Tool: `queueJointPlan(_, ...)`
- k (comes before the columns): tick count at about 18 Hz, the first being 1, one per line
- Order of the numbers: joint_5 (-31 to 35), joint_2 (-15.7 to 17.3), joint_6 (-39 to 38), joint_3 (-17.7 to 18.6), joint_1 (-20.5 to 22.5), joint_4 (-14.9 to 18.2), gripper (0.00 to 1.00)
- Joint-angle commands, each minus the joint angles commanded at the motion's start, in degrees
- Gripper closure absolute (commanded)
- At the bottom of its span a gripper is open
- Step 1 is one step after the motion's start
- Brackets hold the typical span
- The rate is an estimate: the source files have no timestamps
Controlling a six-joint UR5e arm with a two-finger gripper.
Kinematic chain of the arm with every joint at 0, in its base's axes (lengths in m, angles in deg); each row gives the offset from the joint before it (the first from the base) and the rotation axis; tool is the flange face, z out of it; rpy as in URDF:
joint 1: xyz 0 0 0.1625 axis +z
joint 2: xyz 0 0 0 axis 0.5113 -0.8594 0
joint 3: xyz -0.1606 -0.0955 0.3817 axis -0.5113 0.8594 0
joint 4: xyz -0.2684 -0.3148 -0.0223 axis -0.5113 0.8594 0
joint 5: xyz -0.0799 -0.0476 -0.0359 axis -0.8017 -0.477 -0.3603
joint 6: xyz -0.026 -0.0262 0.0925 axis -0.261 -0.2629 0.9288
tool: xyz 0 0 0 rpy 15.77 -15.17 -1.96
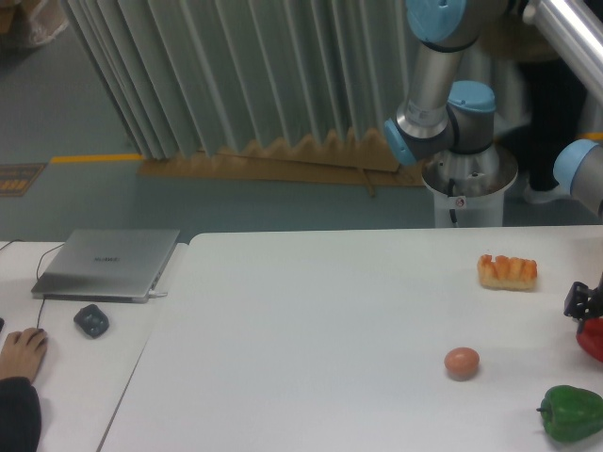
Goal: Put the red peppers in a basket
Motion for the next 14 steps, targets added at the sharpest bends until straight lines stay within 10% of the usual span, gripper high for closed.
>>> queueJointPlan(14,1.05,-0.09,0.00,0.44,-0.35,0.26,0.10)
